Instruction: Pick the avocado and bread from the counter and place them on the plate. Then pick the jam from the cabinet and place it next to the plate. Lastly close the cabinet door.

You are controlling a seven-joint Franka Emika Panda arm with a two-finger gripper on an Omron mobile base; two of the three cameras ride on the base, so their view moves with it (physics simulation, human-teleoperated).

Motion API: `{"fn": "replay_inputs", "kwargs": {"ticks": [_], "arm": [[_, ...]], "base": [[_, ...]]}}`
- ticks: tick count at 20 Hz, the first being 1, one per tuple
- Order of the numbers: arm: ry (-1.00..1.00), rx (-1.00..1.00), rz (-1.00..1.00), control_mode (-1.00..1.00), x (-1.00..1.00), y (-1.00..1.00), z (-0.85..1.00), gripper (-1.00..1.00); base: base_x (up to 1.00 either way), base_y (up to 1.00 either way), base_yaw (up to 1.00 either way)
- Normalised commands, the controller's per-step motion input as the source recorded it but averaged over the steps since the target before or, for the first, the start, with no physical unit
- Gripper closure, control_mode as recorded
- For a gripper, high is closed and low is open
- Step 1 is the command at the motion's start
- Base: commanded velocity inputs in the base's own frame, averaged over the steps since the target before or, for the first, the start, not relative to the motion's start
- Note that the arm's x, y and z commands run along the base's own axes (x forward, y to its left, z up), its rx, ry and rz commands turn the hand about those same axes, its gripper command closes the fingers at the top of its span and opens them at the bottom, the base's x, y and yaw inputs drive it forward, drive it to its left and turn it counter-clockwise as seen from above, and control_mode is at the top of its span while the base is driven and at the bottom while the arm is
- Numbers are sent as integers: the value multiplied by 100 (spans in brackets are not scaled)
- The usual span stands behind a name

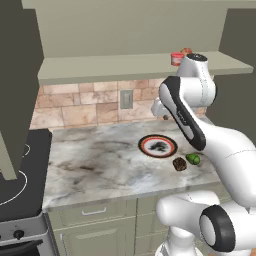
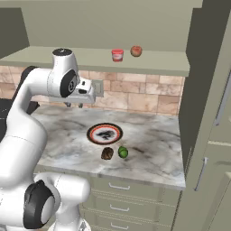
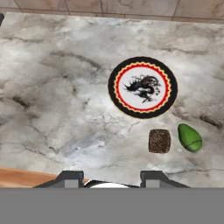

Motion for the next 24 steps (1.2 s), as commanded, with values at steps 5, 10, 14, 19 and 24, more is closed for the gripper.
{"fn": "replay_inputs", "kwargs": {"ticks": [5, 10, 14, 19, 24], "arm": [[0, 0, 0, -100, -3, 0, -14, -100], [0, 0, 0, -100, -11, -4, -27, -100], [0, 0, 0, -100, -13, -7, -27, -100], [0, 0, -1, -100, -15, -12, -23, -100], [0, 0, -2, -100, -11, -14, -19, -100]], "base": [[0, 0, 0], [0, 0, 0], [0, 0, 0], [0, 0, 0], [0, 0, 0]]}}
